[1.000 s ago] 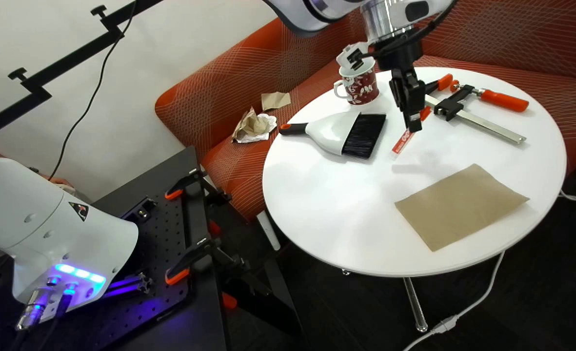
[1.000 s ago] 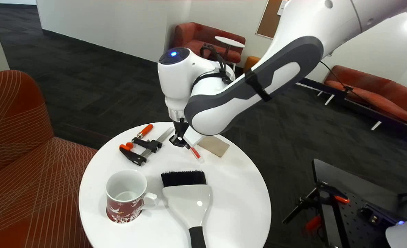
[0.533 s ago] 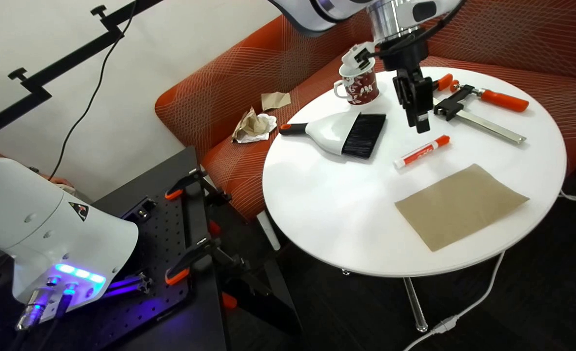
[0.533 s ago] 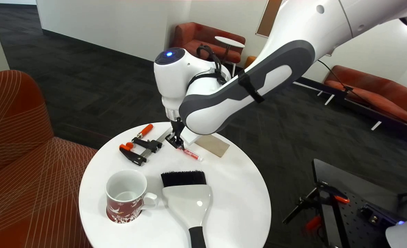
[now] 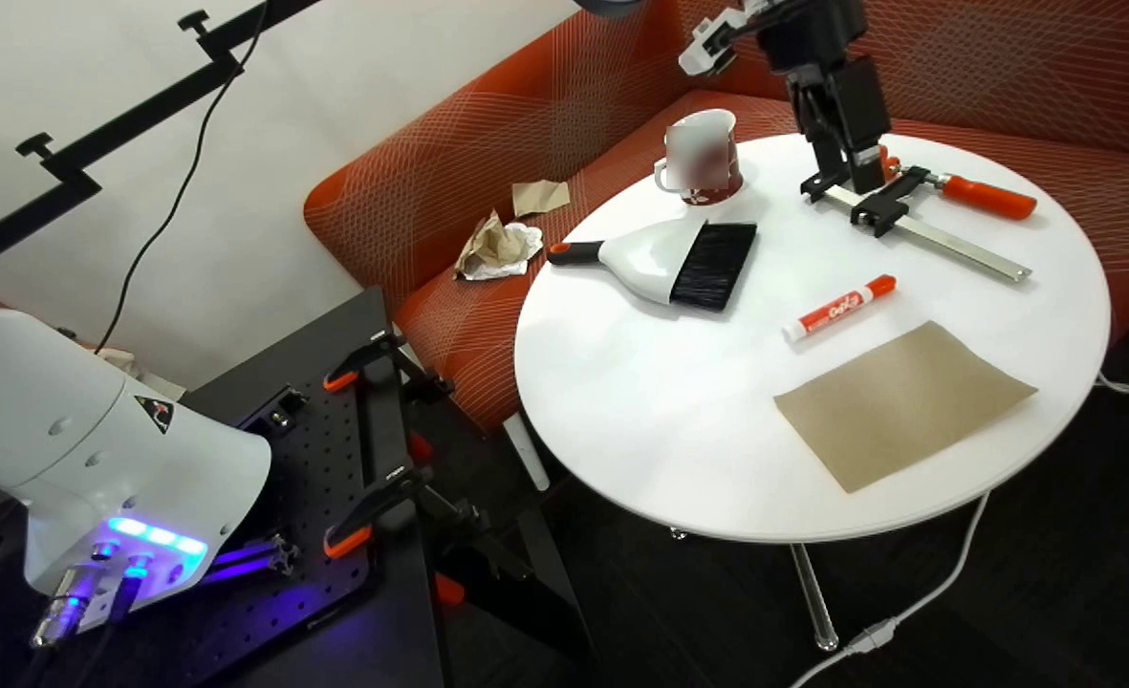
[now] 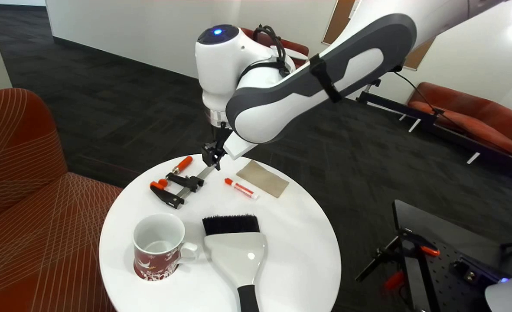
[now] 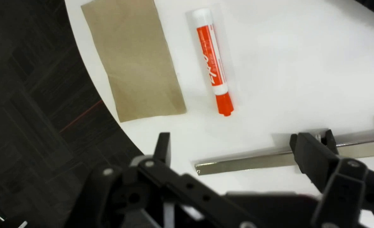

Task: Remove the orange marker from the red mug

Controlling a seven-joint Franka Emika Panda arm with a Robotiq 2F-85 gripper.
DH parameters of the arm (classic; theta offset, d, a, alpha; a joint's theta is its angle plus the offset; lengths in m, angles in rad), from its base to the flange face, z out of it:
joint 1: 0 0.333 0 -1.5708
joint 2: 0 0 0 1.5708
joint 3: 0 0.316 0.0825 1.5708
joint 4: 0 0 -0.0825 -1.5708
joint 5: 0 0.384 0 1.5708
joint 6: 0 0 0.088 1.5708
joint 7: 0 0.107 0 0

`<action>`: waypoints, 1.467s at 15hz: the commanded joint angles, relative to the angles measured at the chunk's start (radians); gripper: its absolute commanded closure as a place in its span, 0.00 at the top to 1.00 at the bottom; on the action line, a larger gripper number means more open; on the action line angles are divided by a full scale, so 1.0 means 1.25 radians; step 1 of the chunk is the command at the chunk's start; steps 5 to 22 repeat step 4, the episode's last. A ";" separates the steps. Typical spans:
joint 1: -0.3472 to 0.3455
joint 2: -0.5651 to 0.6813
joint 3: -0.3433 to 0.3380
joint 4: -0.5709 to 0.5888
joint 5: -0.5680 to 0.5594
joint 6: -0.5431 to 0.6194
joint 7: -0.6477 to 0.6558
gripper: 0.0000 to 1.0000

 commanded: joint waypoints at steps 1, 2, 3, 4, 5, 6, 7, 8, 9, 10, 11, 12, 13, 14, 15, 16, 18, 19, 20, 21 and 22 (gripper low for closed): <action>0.003 0.000 -0.005 0.004 0.006 -0.001 -0.004 1.00; 0.003 0.001 -0.005 0.004 0.006 -0.001 -0.004 1.00; 0.003 0.004 -0.005 0.004 0.006 -0.001 -0.004 1.00; 0.003 0.006 -0.005 0.004 0.006 -0.001 -0.004 1.00; 0.003 0.006 -0.005 0.004 0.006 -0.001 -0.004 1.00; 0.003 0.006 -0.005 0.004 0.006 -0.001 -0.004 1.00; 0.003 0.006 -0.005 0.004 0.006 -0.001 -0.004 1.00; 0.003 0.006 -0.005 0.004 0.006 -0.001 -0.004 1.00; 0.003 0.006 -0.005 0.004 0.006 -0.001 -0.004 1.00; 0.003 0.006 -0.005 0.004 0.006 -0.001 -0.004 1.00; 0.003 0.006 -0.005 0.004 0.006 -0.001 -0.004 1.00; 0.003 0.006 -0.005 0.004 0.006 -0.001 -0.004 1.00; 0.003 0.006 -0.005 0.004 0.006 -0.001 -0.004 1.00; 0.003 0.006 -0.005 0.004 0.006 -0.001 -0.004 1.00; 0.003 0.006 -0.005 0.004 0.006 -0.001 -0.004 1.00; 0.003 0.006 -0.005 0.004 0.006 -0.001 -0.004 1.00; 0.003 0.006 -0.005 0.004 0.006 -0.001 -0.004 1.00; 0.003 0.006 -0.005 0.004 0.006 -0.001 -0.004 1.00; 0.003 0.006 -0.005 0.004 0.006 -0.001 -0.004 1.00; 0.003 0.006 -0.005 0.004 0.006 -0.001 -0.004 1.00; 0.003 0.006 -0.005 0.004 0.006 -0.001 -0.004 1.00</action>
